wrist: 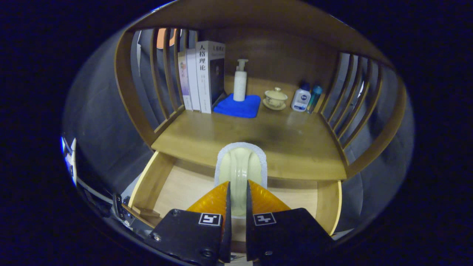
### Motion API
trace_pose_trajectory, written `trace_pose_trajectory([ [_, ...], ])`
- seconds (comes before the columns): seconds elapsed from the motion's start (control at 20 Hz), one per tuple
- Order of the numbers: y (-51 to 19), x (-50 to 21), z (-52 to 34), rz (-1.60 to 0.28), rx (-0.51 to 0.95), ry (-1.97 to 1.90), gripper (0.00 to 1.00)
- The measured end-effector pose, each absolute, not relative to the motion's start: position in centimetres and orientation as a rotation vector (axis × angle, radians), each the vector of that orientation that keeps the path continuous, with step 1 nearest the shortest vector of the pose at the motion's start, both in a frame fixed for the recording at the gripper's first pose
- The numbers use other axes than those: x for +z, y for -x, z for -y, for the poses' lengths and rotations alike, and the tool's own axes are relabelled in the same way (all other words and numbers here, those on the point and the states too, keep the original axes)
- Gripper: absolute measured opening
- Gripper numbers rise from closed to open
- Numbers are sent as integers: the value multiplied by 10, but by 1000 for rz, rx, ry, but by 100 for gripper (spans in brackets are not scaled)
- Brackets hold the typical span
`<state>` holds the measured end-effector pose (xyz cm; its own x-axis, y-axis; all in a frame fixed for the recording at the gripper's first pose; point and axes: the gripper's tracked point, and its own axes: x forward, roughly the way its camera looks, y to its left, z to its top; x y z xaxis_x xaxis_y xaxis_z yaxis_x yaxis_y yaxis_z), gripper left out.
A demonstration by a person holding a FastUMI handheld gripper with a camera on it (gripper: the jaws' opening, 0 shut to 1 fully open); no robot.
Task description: Pull open the drawer, take out the items inside it, and place them on the countertop above the cabinet.
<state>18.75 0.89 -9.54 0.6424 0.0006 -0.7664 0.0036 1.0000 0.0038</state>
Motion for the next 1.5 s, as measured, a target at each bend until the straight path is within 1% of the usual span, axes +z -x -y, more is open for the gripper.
trace_pose_trajectory([
  [0.25, -213, -92, 5, -850, -73, -8, 19],
  [0.45, -238, -86, 11, -806, -100, 2, 19],
  [0.7, -254, -91, 16, -832, -134, -39, 19],
  [0.95, -289, -101, 20, -815, -165, -3, 19],
  [1.15, -311, -115, 34, -817, -221, 53, 19],
  [1.3, -320, -128, 37, -839, -215, 68, 19],
  [1.45, -333, -132, 44, -818, -241, 94, 19],
  [1.5, -335, -134, 45, -811, -247, 110, 20],
])
